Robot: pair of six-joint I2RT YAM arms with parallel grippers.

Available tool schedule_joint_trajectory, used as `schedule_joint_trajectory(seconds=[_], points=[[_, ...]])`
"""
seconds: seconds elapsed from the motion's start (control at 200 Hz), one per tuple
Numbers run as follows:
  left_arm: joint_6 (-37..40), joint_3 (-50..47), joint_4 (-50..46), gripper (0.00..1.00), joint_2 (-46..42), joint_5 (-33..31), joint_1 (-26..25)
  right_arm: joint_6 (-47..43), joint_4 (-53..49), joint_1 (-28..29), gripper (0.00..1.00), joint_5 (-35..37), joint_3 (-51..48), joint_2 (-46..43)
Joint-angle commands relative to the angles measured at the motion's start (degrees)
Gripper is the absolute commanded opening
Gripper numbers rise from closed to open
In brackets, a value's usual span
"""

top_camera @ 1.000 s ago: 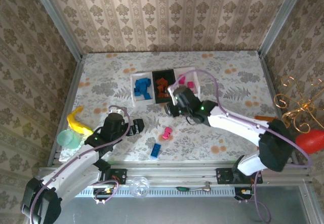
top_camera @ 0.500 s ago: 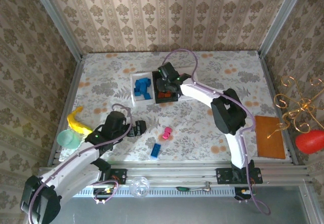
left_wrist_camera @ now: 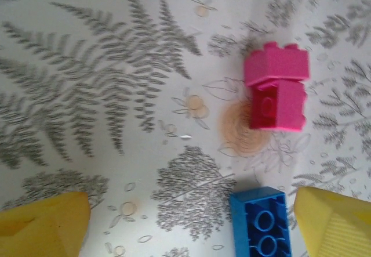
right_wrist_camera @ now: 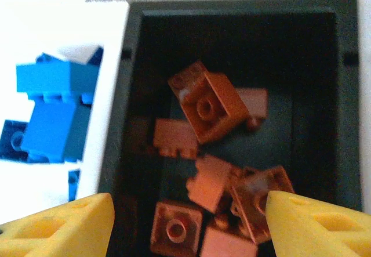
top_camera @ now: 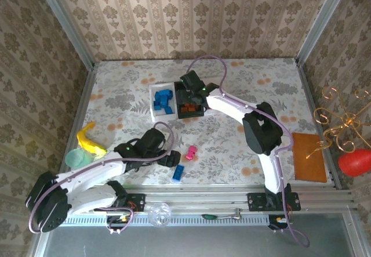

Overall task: Sort the legos into containers by color
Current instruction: Place the lego in the container, then pick up the lego from the middle-left of the table.

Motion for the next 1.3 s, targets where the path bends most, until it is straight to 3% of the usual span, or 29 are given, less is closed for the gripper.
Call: schedule_joint_trajectory(seconds=[0.0,0.235,0.46,0.65,0.895,1.05,1.185,1.295], points=[[2.54,3.4,-2.34,0.9,3.68,-0.6,-3.39,0.57,2.9,0.11,0.71,1.8,-4.65,-6.48],[3.66,8.95,-5.88,0.82,15.5,-3.62,-11.25,1.58,6.26,-0.08,0.71,2.45,-13.85,-13.09],[2.33,10.39,-7.87,0.73,22.45,-5.6,-14.84,2.37,7.82,-1.27,0.72,2.85,-18.28,-17.45],[1.6,10.02,-6.78,0.51,24.61,-5.83,-15.42,2.74,8.24,-1.84,0.72,2.89,-19.62,-18.82],[1.38,9.06,-6.23,0.34,21.51,-7.53,-15.17,3.76,8.77,-2.11,0.72,3.11,-22.09,-20.12],[2.0,8.68,-6.23,0.32,14.7,-9.32,-11.51,4.73,9.41,-2.12,0.72,2.46,-25.1,-22.34],[4.24,8.88,-3.05,0.32,6.92,-9.94,-2.19,5.93,10.52,-2.03,0.72,1.22,-28.8,-24.97],[5.28,10.06,2.04,0.33,5.3,-6.94,7.04,7.1,10.73,-1.86,0.72,0.02,-31.58,-26.71]])
